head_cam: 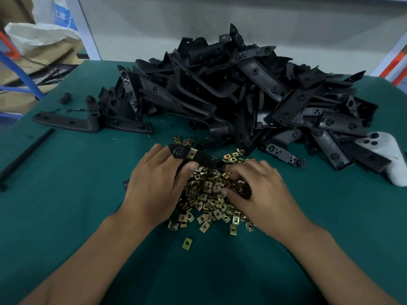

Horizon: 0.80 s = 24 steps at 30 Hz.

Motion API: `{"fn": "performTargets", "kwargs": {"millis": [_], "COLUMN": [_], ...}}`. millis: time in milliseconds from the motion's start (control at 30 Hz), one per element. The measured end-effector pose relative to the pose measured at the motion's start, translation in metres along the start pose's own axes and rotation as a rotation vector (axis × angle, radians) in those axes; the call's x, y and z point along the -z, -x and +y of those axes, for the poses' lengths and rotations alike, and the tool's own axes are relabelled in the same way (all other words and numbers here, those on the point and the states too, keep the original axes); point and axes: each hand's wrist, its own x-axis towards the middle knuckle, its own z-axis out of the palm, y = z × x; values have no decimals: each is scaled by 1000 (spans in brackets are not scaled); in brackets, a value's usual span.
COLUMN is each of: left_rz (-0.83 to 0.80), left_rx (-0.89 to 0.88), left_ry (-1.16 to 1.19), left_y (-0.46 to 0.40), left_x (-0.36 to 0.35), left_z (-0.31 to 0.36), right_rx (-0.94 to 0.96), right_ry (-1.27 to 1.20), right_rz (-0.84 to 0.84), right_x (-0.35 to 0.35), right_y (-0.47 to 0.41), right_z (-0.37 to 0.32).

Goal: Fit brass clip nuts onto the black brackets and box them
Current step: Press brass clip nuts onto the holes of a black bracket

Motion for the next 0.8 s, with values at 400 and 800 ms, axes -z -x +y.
{"fn": "performTargets", "kwargs": {"millis": [400,800], "left_rz": [-18,-55], "left_rx": [-46,-69], "left_ry": [38,94], "left_y": [2,0], "left_x": [1,6], "left_z": [2,6], "right_rx": [-137,-229], "right_ry": [-492,-1151], "right_rz": [180,76], "right_x": [5,17], "right_y": [-4,-7], "right_z": [-9,-14]}}
